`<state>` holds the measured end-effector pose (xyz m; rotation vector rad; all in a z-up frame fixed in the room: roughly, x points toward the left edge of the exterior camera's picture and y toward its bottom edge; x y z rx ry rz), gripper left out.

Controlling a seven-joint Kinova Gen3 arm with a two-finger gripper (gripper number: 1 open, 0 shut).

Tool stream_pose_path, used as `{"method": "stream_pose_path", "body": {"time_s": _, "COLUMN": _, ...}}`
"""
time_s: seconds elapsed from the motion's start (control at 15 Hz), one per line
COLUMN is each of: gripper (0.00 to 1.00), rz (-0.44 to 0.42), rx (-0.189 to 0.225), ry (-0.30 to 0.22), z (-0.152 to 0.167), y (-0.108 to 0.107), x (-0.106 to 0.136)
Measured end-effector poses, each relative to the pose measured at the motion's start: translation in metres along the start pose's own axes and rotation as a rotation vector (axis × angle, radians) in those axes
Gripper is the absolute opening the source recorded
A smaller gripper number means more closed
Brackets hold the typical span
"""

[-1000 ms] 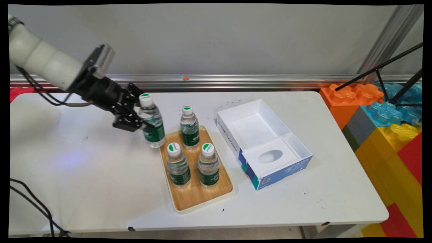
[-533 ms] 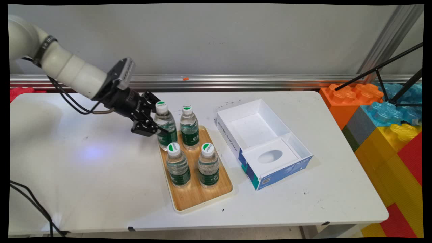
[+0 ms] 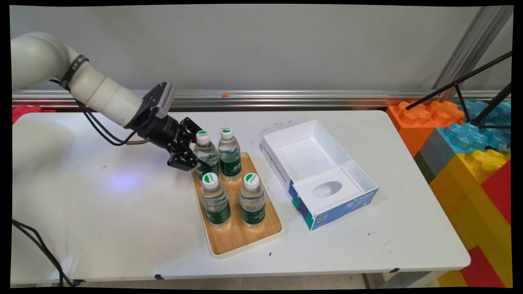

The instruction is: Place the picked object on the tray

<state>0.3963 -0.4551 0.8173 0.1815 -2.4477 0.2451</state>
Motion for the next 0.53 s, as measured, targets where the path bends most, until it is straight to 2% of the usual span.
{"method": "stream_pose_path", "body": {"time_s": 0.27, "gripper": 0.0, "rz": 0.006, "rx": -0.011, "ry": -0.021, "z": 0.008, "y": -0.003, "x": -0.006}}
{"method": "stream_pose_path", "body": {"time_s": 0.33, "gripper": 1.0, "rz": 0.006, "rx": -0.014, "ry": -0.025, "z": 0.01, "y": -0.003, "x": -0.008}}
{"method": "stream_pose_path", "body": {"time_s": 0.53, "gripper": 1.0, "rz": 0.009, "rx": -0.019, "ry": -0.031, "z": 0.015, "y": -0.006, "x": -0.009}}
